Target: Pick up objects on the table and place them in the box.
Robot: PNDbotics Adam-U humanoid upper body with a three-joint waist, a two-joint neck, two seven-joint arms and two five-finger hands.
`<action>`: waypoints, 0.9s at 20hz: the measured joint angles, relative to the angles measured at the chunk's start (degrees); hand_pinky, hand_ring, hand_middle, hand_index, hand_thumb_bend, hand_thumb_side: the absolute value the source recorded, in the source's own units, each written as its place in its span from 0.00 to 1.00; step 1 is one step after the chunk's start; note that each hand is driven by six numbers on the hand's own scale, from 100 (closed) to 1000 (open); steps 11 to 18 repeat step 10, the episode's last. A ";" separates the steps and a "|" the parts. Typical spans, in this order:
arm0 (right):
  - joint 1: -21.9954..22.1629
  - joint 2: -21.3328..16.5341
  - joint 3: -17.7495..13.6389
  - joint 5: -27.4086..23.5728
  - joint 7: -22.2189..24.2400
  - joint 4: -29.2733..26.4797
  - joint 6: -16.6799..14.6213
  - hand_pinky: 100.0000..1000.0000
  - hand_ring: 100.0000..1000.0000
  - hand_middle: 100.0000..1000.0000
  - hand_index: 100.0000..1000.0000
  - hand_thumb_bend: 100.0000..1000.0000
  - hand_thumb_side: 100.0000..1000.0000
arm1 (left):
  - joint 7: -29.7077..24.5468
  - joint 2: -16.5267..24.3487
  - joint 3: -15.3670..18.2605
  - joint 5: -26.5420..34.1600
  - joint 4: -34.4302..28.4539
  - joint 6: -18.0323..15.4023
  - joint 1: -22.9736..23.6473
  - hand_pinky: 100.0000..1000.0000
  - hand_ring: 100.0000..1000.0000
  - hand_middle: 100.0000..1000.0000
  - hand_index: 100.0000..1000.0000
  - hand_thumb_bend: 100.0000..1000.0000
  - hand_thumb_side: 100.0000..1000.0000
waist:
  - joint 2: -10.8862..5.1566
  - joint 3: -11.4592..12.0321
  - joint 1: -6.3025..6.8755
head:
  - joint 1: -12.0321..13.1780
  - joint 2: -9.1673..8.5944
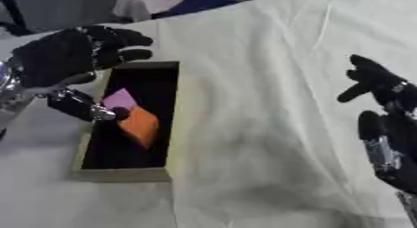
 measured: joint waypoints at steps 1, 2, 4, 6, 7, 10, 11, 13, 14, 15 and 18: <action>0.05 0.00 -0.01 -0.02 -0.04 0.00 0.04 0.88 0.95 0.50 0.87 0.00 0.62 | 0.07 0.01 -0.08 0.76 -0.56 -0.12 0.23 0.71 0.87 0.88 0.95 0.21 0.08 | -0.12 0.00 -0.01 | -0.09 0.01; 0.15 0.00 -0.01 -0.03 -0.06 0.00 0.06 0.88 0.95 0.50 0.87 0.00 0.62 | 0.12 0.01 -0.24 1.58 -1.11 -0.37 0.39 0.71 0.87 0.87 0.95 0.17 0.07 | -0.15 0.08 -0.01 | -0.17 0.01; 0.41 0.00 -0.01 -0.04 -0.07 0.00 0.07 0.88 0.95 0.50 0.87 0.00 0.62 | 0.10 0.11 -0.47 3.43 -2.34 -1.01 0.91 0.68 0.84 0.84 0.94 0.09 0.08 | -0.24 0.29 -0.07 | -0.36 0.04; 0.48 0.04 -0.03 -0.05 -0.08 0.00 0.07 0.88 0.95 0.50 0.87 0.00 0.62 | 0.19 0.52 -0.54 5.21 -3.64 -1.62 1.47 0.62 0.79 0.78 0.90 0.04 0.11 | -0.38 0.36 -0.21 | -0.52 0.06; 0.49 0.07 -0.05 -0.07 -0.09 0.00 0.07 0.88 0.95 0.50 0.87 0.00 0.62 | 0.42 0.54 -0.49 6.18 -4.28 -1.80 1.87 0.58 0.76 0.75 0.88 0.02 0.13 | -0.44 0.48 -0.26 | -0.65 0.08; 0.53 0.10 -0.25 -0.17 -0.21 0.00 -0.01 0.88 0.95 0.50 0.87 0.00 0.62 | 2.12 0.79 0.33 9.02 -6.09 -1.66 3.49 0.49 0.67 0.64 0.80 0.02 0.16 | -0.72 0.74 -0.32 | -1.07 0.10; 0.53 0.10 -0.25 -0.17 -0.21 0.00 -0.01 0.88 0.95 0.50 0.87 0.00 0.62 | 2.12 0.79 0.33 9.02 -6.09 -1.66 3.49 0.49 0.67 0.64 0.80 0.02 0.16 | -0.72 0.74 -0.32 | -1.07 0.10; 0.53 0.10 -0.25 -0.17 -0.21 0.00 -0.01 0.88 0.95 0.50 0.87 0.00 0.62 | 2.12 0.79 0.33 9.02 -6.09 -1.66 3.49 0.49 0.67 0.64 0.80 0.02 0.16 | -0.72 0.74 -0.32 | -1.07 0.10; 0.53 0.10 -0.25 -0.17 -0.21 0.00 -0.01 0.88 0.95 0.50 0.87 0.00 0.62 | 2.12 0.79 0.33 9.02 -6.09 -1.66 3.49 0.49 0.67 0.64 0.80 0.02 0.16 | -0.72 0.74 -0.32 | -1.07 0.10; 0.53 0.10 -0.25 -0.17 -0.21 0.00 -0.01 0.88 0.95 0.50 0.87 0.00 0.62 | 2.12 0.79 0.33 9.02 -6.09 -1.66 3.49 0.49 0.67 0.64 0.80 0.02 0.16 | -0.72 0.74 -0.32 | -1.07 0.10; 0.53 0.10 -0.25 -0.17 -0.21 0.00 -0.01 0.88 0.95 0.50 0.87 0.00 0.62 | 2.12 0.79 0.33 9.02 -6.09 -1.66 3.49 0.49 0.67 0.64 0.80 0.02 0.16 | -0.72 0.74 -0.32 | -1.07 0.10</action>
